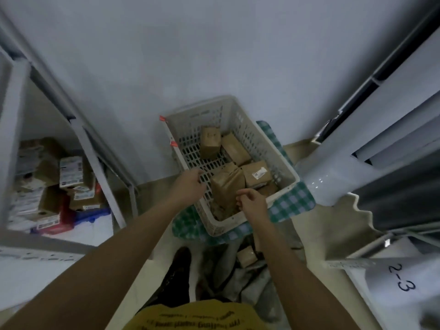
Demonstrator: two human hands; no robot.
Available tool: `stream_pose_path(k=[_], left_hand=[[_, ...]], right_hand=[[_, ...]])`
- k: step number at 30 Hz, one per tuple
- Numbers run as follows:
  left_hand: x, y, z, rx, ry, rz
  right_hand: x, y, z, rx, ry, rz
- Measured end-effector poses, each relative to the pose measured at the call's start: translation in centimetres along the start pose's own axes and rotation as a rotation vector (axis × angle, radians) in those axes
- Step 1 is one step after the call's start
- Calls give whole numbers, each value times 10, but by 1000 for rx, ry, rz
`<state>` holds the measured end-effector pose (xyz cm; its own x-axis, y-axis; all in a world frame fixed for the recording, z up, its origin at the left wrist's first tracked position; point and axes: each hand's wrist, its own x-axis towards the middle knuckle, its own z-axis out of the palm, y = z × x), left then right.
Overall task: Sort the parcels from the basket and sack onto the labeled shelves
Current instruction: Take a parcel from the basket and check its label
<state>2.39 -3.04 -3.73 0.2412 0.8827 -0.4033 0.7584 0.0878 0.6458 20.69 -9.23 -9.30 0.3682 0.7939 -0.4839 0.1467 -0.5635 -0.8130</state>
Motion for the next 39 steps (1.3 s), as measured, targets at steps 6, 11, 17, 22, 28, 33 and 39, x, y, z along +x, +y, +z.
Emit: stream_pose_path(k=[6,11,17,22,28,33,39], left_hand=[[66,-11,5,183,-145,54],[100,-11,15,226,-243,86],[117,-9,25,205,-289,126],[133,-8,28,157,-277,110],[152,-10,34,147,-263,99],[155,-16,36,122,-242,101],[151,-18,37,97,-257,56]], right_hand=[[24,-5,20,-78,129,11],[41,-13,15,-178,200,-32],[88,-17,-7,-499,164,-52],[139,-16,-19,-916,-17,-37],[186,-6,-21,-1485,-196,-197],[208,7,-17,-1708,-248,-309],[209,10,-16,-1797,-210,-384]])
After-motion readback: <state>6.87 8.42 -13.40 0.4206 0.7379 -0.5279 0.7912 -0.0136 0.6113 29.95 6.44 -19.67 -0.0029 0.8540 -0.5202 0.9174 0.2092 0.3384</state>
